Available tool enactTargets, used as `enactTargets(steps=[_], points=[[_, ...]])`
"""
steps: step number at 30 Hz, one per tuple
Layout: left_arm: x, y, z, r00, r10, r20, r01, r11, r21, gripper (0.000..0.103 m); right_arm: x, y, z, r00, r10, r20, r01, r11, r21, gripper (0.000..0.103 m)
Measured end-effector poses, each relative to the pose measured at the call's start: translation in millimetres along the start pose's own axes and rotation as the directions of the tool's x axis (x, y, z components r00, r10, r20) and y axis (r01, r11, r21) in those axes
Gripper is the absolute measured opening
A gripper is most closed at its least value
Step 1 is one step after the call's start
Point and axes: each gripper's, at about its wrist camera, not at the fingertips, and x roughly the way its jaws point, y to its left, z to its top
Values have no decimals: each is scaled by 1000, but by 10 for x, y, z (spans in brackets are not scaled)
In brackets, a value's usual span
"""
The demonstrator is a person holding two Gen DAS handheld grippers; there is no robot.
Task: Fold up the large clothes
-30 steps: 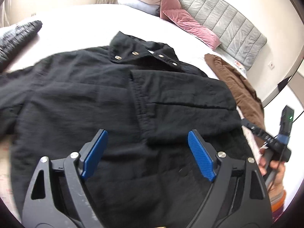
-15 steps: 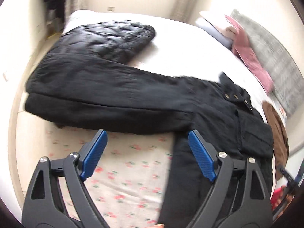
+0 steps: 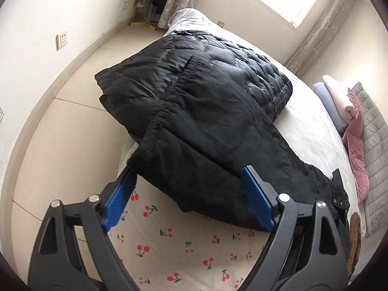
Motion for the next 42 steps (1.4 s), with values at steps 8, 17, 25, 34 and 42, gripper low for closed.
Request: enactTargets(steps=[8,17,25,34,42], points=[[-410,-168,67,979,-64,193,55,997,49,14,21,6,-12,1000,-3,2,3,1000,-5,87],[-1298,-1447,62,886,-369,279,295,915,274,11,-51,-85,23,999,21,27,-21,1000,23,87],[-1582,-2972,-505,803,-579,141,475,765,434,11,-53,-262,74,999,20,45,-23,998,62,87],[-1367,-4194,-1742,778,-610,-147,568,585,579,13,-53,-527,113,997,49,53,-55,991,121,87],[-1208,-4058,-1923,831,-528,-174,488,543,684,59,-39,-663,136,997,59,58,-66,987,144,87]])
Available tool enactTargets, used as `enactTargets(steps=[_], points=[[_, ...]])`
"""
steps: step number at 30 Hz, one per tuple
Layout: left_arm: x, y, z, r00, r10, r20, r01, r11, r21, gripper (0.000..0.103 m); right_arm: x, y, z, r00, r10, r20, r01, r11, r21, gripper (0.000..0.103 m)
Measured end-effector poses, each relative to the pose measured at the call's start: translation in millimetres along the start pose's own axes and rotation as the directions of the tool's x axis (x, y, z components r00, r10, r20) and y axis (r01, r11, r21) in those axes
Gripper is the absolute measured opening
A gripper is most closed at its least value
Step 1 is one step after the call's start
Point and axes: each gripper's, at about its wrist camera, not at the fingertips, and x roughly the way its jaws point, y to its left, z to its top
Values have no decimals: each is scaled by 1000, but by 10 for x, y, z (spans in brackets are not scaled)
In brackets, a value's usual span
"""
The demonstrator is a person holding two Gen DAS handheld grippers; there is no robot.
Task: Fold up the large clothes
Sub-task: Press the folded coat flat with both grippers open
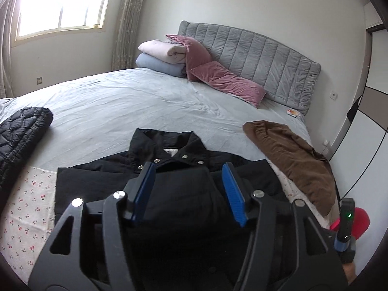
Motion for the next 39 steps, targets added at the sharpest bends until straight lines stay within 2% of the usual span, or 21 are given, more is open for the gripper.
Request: enactTargets(steps=[4,5,6,7,8,10,13,16,21,22,24,25,27,28,31,33,35,39], points=[[167,628,-186,986,157,-61,-159,987,-30,58,34,30,-12,999,37,-21,-37,999,3,87],[217,777,-274,981,176,-80,-180,983,-45,54,45,46,-18,998,59,-31,-59,998,8,87],[285,888,-372,977,187,-104,-194,979,-62,44,55,57,-21,995,90,-46,-90,996,15,87],[348,1004,-475,973,191,-132,-203,976,-80,41,62,74,-23,991,120,-59,-119,993,23,87],[419,1115,-584,970,184,-159,-202,974,-104,38,57,93,-20,987,143,-69,-141,990,27,87],[510,1282,-796,969,156,-190,-185,972,-144,38,43,170,-2,982,173,-73,-172,985,17,87],[701,1448,-1124,963,134,-232,-178,968,-179,38,130,386,96,988,141,-55,-143,989,-26,87],[755,1479,-1344,976,100,-195,-141,968,-208,37,326,657,199,996,93,-15,-94,991,-95,84],[666,1471,-1374,987,53,-149,-88,967,-239,40,840,940,294,994,104,26,-99,986,-134,67],[653,1489,-1384,989,40,-140,-75,965,-252,40,943,936,305,996,90,25,-86,987,-136,64],[631,1526,-1396,992,7,-123,-42,959,-282,41,1216,963,269,999,-26,-20,22,988,-151,59],[621,1561,-1411,993,-10,-115,-25,954,-300,41,1305,940,235,999,-36,-36,30,989,-143,59],[618,1604,-1416,994,-29,-104,-6,947,-322,41,1295,928,191,1000,-22,-4,21,990,-141,59],[610,1605,-1416,994,-34,-100,-1,945,-326,42,1272,927,171,1000,-18,0,18,990,-143,59],[573,1557,-1381,994,-56,-93,24,948,-316,60,1113,878,110,1000,2,-24,-5,990,-141,60],[526,1465,-1330,993,-23,-114,-10,958,-285,75,968,814,72,998,20,-56,-27,989,-142,62],[443,1353,-1269,989,30,-148,-68,963,-261,86,777,743,27,996,29,-84,-41,988,-150,65],[153,1229,-1262,969,76,-236,-138,956,-258,89,257,564,-134,996,48,-80,-63,979,-192,77]])
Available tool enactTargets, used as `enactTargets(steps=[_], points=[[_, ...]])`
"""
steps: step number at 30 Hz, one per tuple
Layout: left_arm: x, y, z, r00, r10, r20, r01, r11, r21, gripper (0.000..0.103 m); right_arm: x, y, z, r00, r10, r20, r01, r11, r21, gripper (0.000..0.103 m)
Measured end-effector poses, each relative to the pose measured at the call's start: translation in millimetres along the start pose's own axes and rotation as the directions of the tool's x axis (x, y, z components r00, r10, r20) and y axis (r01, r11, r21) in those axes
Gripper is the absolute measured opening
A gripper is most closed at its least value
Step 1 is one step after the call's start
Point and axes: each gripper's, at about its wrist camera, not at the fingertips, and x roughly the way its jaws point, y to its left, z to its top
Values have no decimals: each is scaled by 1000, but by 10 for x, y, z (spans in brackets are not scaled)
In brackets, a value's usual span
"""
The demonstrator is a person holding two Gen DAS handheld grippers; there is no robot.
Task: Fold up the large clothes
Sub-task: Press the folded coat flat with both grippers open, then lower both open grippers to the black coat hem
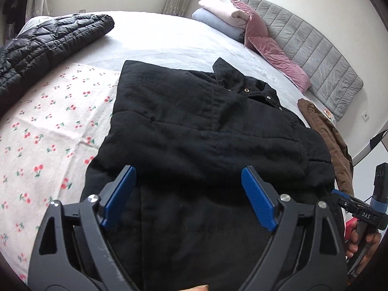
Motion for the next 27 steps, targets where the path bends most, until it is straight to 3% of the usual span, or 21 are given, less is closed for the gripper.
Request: enactTargets(steps=[7,10,14,20,27], points=[[-840,77,-452,989,114,-95,-110,993,48,89,-909,-350,-665,1000,-2,5,2,1000,-27,85],[-1252,176,-718,985,132,-115,-127,990,54,92,-1222,-495,-936,998,-54,11,54,998,-39,86],[-1634,374,-1053,982,137,-130,-132,990,41,96,-1596,-775,-1329,998,-57,30,58,998,-19,87],[-1774,575,-1639,971,76,-228,-68,997,41,96,-1935,-1124,-1867,996,-87,35,88,996,-29,87],[-1688,623,-2021,960,16,-278,11,996,94,96,-1964,-1554,-2248,998,62,24,-63,995,79,87]])
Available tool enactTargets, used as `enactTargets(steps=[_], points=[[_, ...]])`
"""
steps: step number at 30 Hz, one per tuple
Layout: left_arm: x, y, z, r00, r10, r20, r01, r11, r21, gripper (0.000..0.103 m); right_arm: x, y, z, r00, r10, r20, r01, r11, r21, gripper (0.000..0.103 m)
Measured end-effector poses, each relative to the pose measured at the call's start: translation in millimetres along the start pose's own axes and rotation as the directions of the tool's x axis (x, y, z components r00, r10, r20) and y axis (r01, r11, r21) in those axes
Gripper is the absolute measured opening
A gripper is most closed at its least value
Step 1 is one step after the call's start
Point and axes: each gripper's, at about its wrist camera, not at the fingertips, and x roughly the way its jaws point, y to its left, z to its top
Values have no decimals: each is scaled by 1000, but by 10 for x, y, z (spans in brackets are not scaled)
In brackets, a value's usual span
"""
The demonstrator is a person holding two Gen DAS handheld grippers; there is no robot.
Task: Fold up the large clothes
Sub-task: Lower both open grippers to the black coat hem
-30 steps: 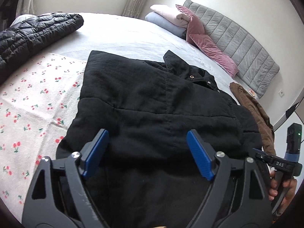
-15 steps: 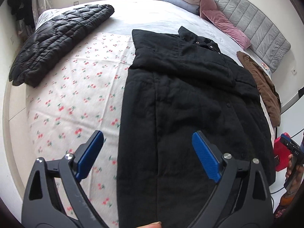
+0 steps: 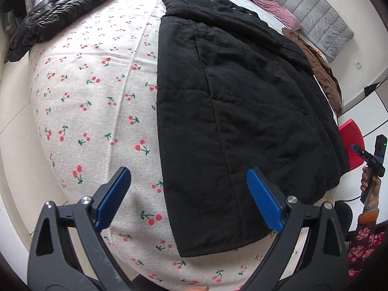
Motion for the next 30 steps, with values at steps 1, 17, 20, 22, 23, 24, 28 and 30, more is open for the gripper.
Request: enactTargets(steps=[1,17,20,22,23,24,28,30], points=[[36,3,-17,1000,-14,-5,14,1000,10,96,17,-27,-13,1000,13,3,-13,1000,9,87],[412,86,318,982,-183,38,186,981,-63,87,694,-239,-31,998,57,-30,-54,993,109,86],[422,-1,266,977,-211,20,212,977,-27,83,730,-183,-19,998,46,-37,-42,995,87,86],[408,-52,183,975,-220,1,220,975,9,83,726,-159,-33,998,40,-37,-38,997,72,84],[401,-88,147,975,-223,-9,223,974,32,82,724,-156,-48,998,49,-34,-46,996,76,84],[391,-110,112,973,-231,-17,232,971,51,82,723,-160,-64,998,61,-31,-58,995,85,83],[364,-255,-9,967,-247,-67,253,961,109,79,706,-153,-128,995,93,-20,-91,990,104,82],[350,-304,-30,964,-254,-85,262,959,111,75,684,-131,-174,994,108,-18,-105,989,105,79]])
